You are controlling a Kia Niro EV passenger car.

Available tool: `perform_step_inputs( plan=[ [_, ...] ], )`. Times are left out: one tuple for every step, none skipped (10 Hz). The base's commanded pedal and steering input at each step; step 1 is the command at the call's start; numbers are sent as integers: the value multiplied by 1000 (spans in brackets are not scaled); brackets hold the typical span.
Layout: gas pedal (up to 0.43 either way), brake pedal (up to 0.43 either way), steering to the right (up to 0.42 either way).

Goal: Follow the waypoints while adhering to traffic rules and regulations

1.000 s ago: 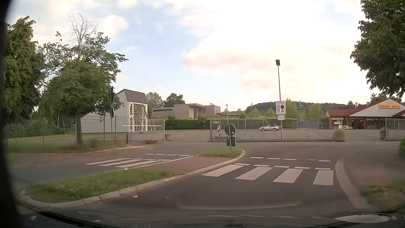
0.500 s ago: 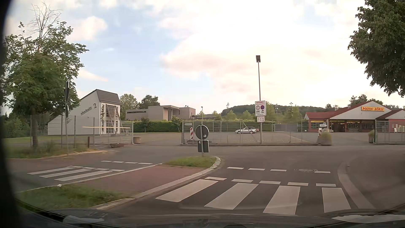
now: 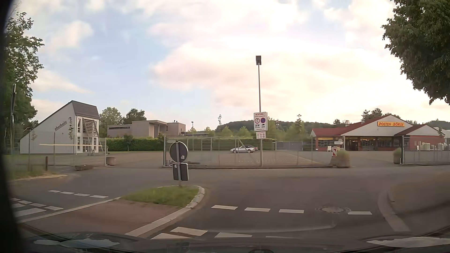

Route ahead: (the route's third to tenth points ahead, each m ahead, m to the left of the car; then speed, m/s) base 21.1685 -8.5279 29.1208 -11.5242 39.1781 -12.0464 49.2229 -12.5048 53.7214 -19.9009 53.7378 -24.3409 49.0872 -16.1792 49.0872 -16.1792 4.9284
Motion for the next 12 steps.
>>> perform_step_inputs(
  plan=[
    [98,0,183],
    [98,0,185],
    [98,0,190],
    [98,0,195],
    [98,0,197],
    [98,0,197],
    [98,0,199],
    [98,0,206],
    [87,0,216],
    [39,0,228],
    [39,0,238],
    [39,0,246]
  ],
)
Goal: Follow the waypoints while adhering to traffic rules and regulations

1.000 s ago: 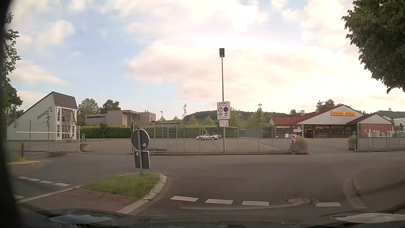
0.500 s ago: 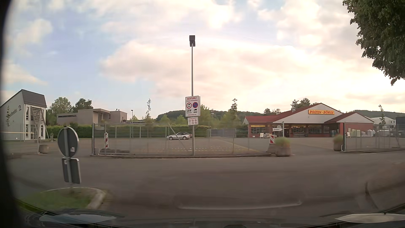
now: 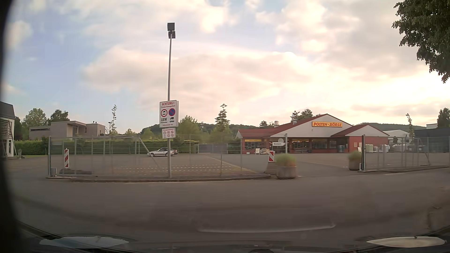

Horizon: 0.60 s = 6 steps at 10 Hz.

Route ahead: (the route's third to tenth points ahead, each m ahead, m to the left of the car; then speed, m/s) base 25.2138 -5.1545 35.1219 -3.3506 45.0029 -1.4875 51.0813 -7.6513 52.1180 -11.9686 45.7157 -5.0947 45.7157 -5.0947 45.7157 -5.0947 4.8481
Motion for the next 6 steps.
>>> perform_step_inputs(
  plan=[
    [39,0,258],
    [39,0,267],
    [47,0,270],
    [67,0,270],
    [67,0,270],
    [67,0,269]
  ],
)
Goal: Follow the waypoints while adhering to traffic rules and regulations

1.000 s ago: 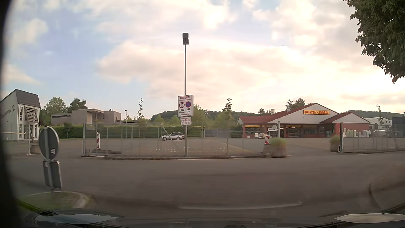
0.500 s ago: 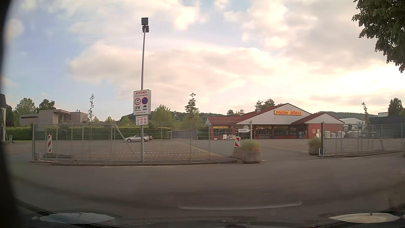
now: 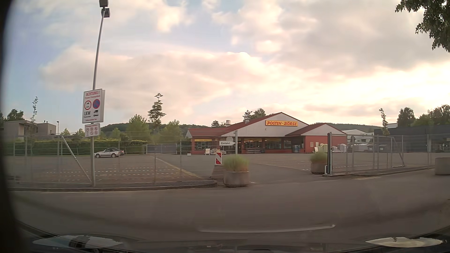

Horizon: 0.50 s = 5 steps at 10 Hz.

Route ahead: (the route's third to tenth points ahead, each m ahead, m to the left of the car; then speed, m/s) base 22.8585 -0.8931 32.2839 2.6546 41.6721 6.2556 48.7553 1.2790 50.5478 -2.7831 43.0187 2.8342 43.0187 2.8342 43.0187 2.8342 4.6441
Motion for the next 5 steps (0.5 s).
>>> perform_step_inputs(
  plan=[
    [67,0,268],
    [67,0,266],
    [67,0,261],
    [67,0,252],
    [67,0,244]
  ],
)
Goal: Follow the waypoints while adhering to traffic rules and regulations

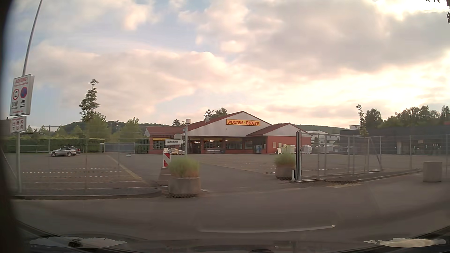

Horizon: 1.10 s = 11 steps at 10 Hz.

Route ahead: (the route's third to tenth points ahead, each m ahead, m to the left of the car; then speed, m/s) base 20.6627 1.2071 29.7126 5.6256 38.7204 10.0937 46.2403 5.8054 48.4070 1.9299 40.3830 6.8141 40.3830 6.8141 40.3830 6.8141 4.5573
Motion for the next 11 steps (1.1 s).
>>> perform_step_inputs(
  plan=[
    [67,0,234],
    [47,0,215],
    [0,0,185],
    [0,0,156],
    [0,0,131],
    [0,0,102],
    [0,0,68],
    [0,0,38],
    [0,0,12],
    [0,0,-14],
    [0,0,-32]
  ],
)
